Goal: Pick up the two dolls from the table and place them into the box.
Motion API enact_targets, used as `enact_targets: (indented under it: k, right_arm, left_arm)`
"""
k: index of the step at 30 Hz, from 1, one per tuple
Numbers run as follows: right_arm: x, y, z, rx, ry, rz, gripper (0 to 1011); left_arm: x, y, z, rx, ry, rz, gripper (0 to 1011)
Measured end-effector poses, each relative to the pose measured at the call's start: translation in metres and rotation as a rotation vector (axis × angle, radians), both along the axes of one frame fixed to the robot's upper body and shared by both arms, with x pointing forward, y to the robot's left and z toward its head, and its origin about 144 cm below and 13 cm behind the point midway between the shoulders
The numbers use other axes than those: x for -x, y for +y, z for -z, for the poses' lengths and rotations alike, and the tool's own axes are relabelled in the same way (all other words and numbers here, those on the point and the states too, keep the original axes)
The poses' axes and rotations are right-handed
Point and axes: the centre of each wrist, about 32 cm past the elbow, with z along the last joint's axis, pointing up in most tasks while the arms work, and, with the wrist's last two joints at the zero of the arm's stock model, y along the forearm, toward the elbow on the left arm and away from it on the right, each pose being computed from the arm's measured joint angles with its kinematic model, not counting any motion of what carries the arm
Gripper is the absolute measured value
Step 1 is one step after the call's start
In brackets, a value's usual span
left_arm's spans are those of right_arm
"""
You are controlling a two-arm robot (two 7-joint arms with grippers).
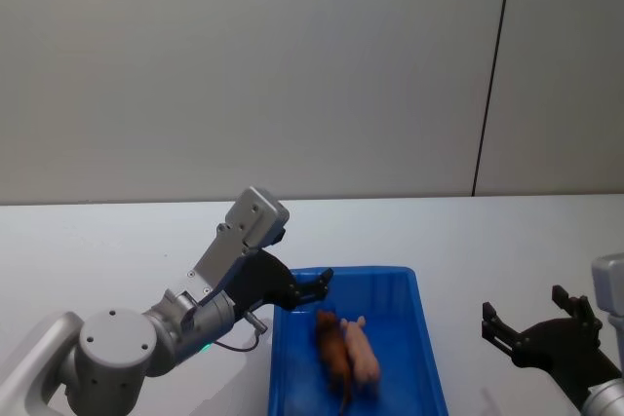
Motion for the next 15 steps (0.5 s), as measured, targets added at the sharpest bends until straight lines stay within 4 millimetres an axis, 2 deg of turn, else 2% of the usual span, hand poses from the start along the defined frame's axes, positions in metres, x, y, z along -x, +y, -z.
enact_targets:
  k: [15]
  right_arm:
    - [0.0,0.0,0.0,0.0,0.0,0.0,1001]
  left_arm:
    - [-0.0004,-0.0001,0.0,-0.002,0.0,-0.003,1001]
